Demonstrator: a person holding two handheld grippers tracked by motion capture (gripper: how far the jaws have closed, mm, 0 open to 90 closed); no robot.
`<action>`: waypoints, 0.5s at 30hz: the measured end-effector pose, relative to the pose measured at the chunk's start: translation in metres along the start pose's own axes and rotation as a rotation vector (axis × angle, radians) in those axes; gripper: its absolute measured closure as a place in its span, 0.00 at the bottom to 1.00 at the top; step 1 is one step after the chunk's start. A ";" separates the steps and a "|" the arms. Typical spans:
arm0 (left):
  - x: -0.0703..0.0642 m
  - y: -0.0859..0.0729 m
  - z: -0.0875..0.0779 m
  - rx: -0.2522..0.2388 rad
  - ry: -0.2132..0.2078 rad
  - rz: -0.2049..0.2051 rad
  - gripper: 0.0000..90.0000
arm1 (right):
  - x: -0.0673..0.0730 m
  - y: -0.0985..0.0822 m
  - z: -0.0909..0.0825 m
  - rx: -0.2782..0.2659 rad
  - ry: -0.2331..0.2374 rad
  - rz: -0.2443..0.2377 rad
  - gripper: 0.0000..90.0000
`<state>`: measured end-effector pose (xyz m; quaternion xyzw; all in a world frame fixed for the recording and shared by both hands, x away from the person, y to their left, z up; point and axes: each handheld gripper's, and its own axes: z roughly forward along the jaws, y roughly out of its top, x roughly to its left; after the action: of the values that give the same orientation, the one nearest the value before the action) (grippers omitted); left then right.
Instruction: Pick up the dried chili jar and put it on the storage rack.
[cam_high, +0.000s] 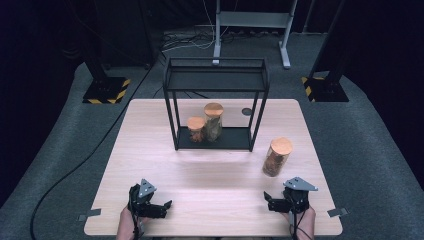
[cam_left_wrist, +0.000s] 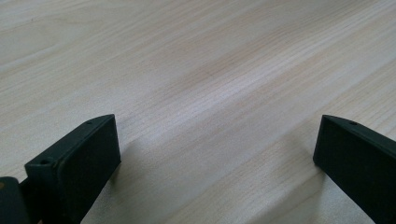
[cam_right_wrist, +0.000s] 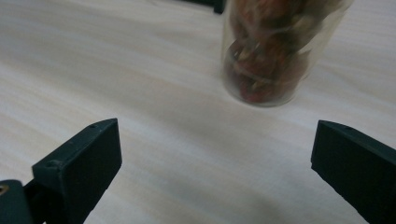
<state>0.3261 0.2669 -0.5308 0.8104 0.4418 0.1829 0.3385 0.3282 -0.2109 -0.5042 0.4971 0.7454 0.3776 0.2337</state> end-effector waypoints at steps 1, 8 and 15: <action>0.000 0.000 0.000 0.000 0.000 0.000 0.00 | -0.002 0.003 -0.001 -0.006 -0.005 0.000 0.01; 0.000 0.000 0.000 -0.001 -0.001 0.000 0.00 | -0.015 0.030 -0.002 -0.045 -0.035 0.000 0.01; 0.000 0.000 0.000 0.000 -0.001 0.001 0.00 | -0.023 0.054 0.005 -0.073 -0.046 0.002 0.01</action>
<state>0.3261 0.2669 -0.5308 0.8108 0.4413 0.1827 0.3384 0.3713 -0.2180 -0.4650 0.4975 0.7252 0.3930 0.2686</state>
